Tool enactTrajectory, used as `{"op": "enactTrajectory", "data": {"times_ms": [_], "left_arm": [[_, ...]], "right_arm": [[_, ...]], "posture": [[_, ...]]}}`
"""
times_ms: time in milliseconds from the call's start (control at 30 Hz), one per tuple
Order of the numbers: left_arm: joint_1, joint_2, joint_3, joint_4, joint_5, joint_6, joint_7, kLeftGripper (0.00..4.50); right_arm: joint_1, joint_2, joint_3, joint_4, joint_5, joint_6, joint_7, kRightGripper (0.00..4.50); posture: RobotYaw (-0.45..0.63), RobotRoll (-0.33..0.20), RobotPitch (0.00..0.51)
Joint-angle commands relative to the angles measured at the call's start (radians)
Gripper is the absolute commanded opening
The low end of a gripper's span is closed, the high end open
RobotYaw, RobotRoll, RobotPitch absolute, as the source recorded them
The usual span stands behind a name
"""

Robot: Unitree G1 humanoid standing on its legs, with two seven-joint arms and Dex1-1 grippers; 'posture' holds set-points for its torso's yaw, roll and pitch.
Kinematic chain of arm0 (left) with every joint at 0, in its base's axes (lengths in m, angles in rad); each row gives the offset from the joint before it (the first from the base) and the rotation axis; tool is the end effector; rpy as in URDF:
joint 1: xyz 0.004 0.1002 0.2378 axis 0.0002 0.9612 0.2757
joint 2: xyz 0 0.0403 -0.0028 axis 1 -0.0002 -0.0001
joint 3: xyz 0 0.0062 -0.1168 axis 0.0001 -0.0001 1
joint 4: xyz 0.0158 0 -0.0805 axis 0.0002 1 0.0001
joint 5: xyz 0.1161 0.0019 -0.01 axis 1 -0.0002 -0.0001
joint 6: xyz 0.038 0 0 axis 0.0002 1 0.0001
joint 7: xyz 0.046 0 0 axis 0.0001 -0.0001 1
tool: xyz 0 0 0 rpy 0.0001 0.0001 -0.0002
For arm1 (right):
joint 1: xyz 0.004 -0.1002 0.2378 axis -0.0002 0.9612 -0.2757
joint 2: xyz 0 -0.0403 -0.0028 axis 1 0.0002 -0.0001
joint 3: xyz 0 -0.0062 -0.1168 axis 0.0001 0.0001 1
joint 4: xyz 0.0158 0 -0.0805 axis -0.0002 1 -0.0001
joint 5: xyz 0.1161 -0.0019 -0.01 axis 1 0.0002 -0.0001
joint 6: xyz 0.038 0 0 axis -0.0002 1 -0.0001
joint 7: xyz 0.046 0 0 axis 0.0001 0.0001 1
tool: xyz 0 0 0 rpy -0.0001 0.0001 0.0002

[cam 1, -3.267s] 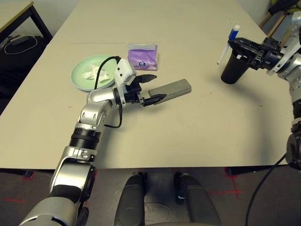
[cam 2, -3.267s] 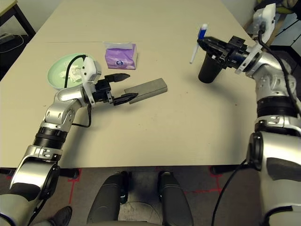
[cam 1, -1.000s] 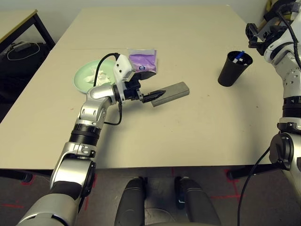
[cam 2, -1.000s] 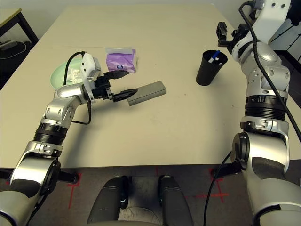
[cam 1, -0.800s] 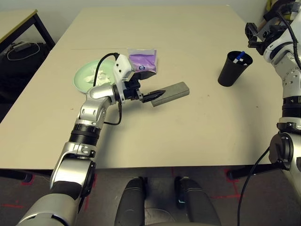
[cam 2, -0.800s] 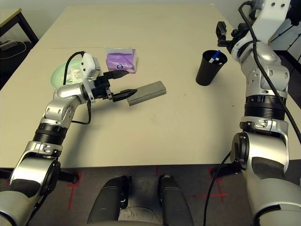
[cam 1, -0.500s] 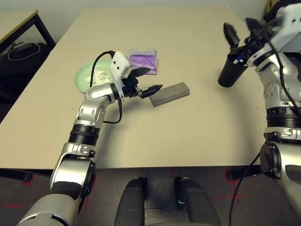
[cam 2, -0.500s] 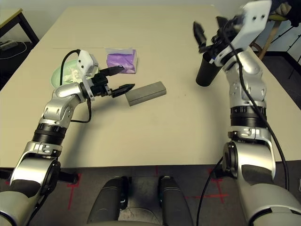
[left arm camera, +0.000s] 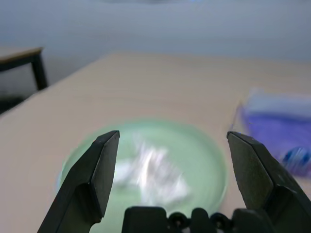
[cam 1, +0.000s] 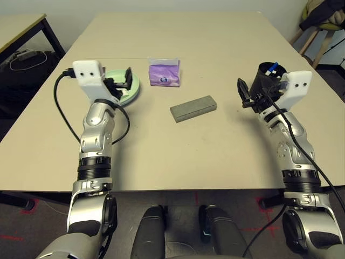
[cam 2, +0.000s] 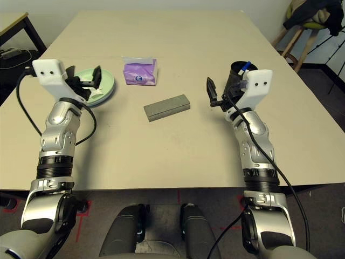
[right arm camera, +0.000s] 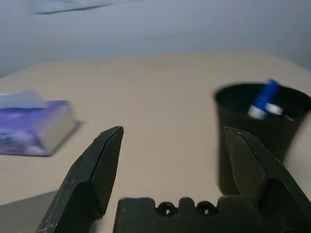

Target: Organize and tidy the items on the table.

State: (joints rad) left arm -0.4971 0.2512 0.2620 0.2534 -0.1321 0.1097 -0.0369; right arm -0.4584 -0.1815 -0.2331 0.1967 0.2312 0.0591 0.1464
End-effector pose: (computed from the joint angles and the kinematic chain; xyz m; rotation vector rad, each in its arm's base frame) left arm 0.3104 0.2290 0.1195 0.0168 -0.1714 0.1440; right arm 0.3046 -0.2079 0.1134 0.1059 -0.2378 0.0289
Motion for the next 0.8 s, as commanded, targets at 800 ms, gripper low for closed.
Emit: {"op": "enactTrajectory", "data": {"times_ms": [800], "left_arm": [[0.153, 0.162, 0.043, 0.041, -0.158, -0.147, -0.415, 4.5]], "right_arm": [[-0.024, -0.15, -0.077, 0.177, 0.059, -0.109, 0.141, 4.48]], "posture": [[0.17, 0.0, 0.117]]}}
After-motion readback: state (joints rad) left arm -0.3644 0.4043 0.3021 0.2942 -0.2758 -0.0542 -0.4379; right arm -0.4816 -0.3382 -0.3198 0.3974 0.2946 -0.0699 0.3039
